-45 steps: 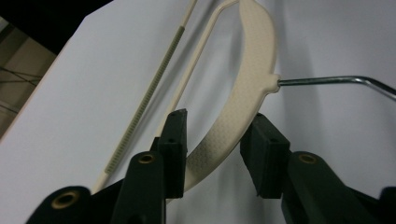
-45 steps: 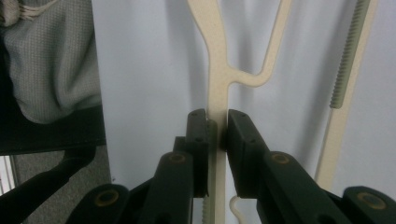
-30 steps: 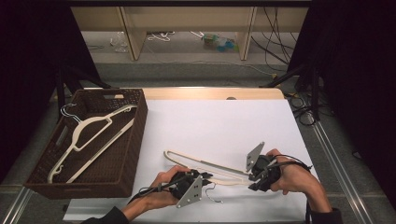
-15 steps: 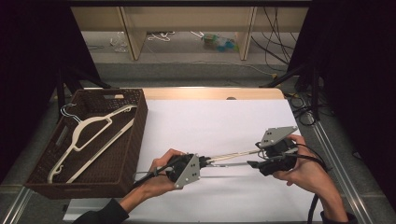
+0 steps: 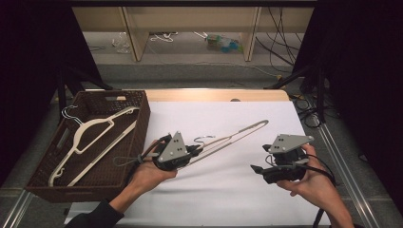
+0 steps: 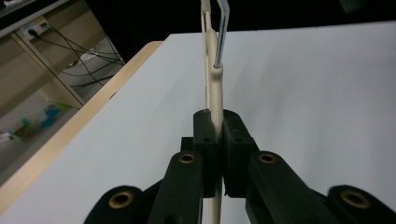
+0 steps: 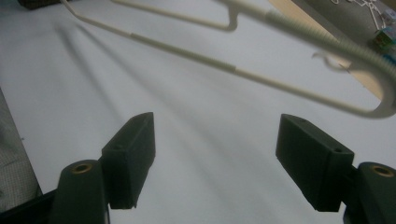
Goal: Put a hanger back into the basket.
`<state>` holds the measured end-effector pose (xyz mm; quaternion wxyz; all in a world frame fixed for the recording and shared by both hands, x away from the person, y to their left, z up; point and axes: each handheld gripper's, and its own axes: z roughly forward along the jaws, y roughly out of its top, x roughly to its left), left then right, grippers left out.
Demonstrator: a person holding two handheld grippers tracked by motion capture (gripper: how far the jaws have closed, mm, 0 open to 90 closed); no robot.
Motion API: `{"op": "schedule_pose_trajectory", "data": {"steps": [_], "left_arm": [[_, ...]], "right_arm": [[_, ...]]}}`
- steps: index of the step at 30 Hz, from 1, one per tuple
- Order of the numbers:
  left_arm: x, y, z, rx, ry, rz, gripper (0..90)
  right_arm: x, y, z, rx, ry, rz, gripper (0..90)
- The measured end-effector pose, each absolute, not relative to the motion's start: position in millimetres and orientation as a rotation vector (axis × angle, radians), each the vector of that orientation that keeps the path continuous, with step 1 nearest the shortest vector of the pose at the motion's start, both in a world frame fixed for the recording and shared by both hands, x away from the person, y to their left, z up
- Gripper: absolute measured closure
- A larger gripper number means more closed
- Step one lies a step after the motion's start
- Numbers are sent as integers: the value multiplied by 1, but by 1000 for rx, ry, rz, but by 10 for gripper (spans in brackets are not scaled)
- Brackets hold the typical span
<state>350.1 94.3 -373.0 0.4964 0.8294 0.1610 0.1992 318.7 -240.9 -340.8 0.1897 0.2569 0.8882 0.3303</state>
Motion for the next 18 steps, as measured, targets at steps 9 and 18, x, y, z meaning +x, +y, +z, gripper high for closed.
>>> {"op": "schedule_pose_trajectory", "data": {"steps": [9,18], "left_arm": [[354,127,-356,1884,593,346,859],[348,158,-341,1755,723,217,859]], "right_arm": [[307,-249,-378,768,2418,1032,276],[304,-250,-410,835,2445,1038,271]]}}
